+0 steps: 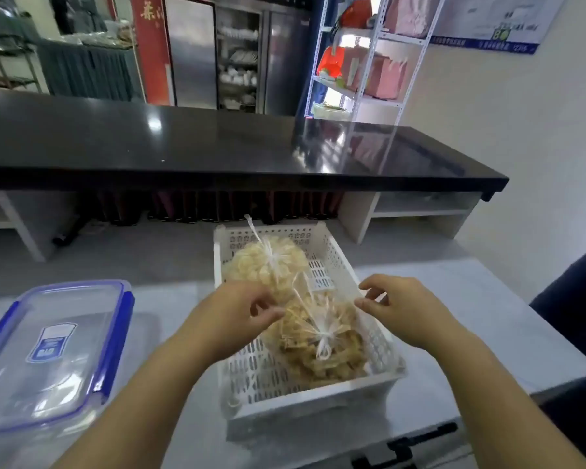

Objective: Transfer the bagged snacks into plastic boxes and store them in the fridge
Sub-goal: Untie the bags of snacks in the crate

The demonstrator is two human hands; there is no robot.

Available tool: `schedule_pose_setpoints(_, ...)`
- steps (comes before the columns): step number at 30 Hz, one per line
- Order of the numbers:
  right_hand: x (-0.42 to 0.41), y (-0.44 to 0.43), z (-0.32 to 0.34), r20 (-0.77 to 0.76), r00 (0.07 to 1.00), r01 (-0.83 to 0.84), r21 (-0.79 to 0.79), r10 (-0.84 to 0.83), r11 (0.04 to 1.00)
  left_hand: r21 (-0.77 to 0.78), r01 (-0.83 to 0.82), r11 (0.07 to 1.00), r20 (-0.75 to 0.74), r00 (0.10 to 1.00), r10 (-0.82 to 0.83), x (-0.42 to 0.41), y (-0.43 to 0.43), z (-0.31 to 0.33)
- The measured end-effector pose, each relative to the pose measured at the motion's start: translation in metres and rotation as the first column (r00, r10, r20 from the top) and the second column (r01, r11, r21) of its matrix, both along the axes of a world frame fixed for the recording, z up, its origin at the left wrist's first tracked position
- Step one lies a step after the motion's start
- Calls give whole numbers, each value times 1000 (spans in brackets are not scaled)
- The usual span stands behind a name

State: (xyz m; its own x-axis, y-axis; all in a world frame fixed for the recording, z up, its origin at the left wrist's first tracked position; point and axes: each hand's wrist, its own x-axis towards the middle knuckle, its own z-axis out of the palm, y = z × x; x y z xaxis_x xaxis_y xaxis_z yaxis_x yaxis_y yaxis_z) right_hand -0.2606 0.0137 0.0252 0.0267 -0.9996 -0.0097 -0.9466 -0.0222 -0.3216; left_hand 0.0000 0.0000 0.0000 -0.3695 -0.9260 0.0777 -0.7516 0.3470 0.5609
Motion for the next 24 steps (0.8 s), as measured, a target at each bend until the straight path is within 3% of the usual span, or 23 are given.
schedule_pose_setpoints(2,-7,-5,-4,62,998,6,-36,-4,999,43,-54,998,-71,996,57,-14,1,-7)
schedule_pose_setpoints(7,-5,-10,-29,239,950,-166,-165,202,972,149,-51,987,-122,990,70,-38,10,-30)
schedule_pose_setpoints(12,5,-12,-44,233,895,-354,-149,381,923,160,-85,983,-171,979,112,-42,8,-36)
schedule_pose_setpoints(17,13,-18,-45,247,883,-393,-74,399,917,119,-133,984,-220,963,156,-38,5,-40)
schedule_pose_setpoints(24,26,-32,-37,434,858,-289,-36,275,957,89,-149,985,-232,958,166,-41,4,-37)
